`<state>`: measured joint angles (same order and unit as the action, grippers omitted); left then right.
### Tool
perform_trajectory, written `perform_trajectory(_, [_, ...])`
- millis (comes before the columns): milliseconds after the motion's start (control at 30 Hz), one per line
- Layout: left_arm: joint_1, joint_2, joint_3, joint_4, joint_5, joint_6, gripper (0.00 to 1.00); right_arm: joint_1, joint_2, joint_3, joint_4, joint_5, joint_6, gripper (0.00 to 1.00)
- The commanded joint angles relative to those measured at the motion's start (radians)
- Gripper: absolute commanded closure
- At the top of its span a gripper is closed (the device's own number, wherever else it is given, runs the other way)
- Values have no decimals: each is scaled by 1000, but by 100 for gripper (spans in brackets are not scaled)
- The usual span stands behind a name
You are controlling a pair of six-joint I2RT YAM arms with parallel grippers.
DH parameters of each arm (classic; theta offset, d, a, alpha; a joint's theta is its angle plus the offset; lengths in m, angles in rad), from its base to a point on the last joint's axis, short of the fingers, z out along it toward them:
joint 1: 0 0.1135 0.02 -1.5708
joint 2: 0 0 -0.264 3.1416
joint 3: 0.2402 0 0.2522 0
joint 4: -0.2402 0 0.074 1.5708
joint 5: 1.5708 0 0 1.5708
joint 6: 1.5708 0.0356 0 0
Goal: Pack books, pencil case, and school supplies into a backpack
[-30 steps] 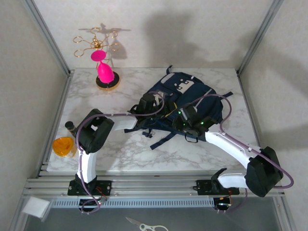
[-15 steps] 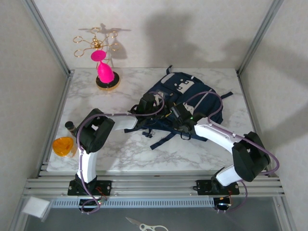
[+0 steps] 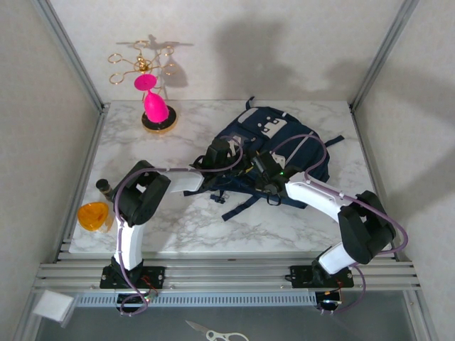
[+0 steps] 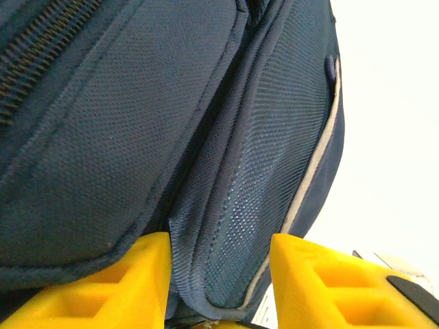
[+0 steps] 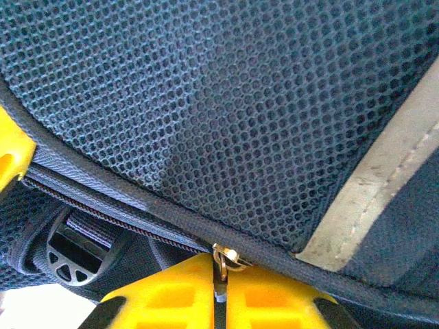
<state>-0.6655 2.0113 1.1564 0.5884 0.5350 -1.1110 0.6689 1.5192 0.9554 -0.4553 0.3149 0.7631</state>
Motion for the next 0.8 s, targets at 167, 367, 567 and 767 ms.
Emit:
perform_trajectory(167, [59, 50, -43, 74, -149, -36, 62, -14, -39, 48, -131, 49, -14, 100])
perform_trajectory(367, [115, 100, 12, -38, -169, 90, 62, -74, -116, 13, -244, 10, -48, 100])
perform_trajectory(567, [93, 3, -1, -64, -126, 103, 54, -100, -142, -5, -183, -118, -145, 100])
perform_trajectory(767, [-42, -114, -115, 32, -194, -173, 47, -101, -127, 5, -137, -136, -169, 100])
